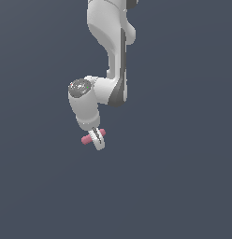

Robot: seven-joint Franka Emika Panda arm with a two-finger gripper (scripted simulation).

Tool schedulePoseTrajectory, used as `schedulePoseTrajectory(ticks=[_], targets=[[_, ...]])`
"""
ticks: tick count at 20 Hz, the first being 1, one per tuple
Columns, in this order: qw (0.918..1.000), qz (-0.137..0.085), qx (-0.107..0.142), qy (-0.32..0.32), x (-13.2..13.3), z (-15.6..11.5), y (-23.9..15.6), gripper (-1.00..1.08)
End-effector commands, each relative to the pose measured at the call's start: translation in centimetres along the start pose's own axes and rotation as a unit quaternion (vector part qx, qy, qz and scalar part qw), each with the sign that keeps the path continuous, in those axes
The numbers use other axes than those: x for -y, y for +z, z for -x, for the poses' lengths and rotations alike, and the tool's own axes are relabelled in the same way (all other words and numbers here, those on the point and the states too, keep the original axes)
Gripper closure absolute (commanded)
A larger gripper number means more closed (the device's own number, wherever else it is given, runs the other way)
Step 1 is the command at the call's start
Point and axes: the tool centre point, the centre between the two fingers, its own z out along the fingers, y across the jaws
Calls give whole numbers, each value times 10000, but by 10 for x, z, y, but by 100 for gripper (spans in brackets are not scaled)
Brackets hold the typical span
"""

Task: Pick up the object and move it to a goal position.

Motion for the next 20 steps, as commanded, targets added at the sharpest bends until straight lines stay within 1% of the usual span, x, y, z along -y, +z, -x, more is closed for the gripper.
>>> schedulePoseTrajectory(ticks=[1, 13, 20], targets=[[10000, -5, 3, 0, -17, 3, -15, 108], [10000, -9, 8, 0, -95, 17, -85, 108], [10000, -4, 0, 0, -127, 22, -115, 108]])
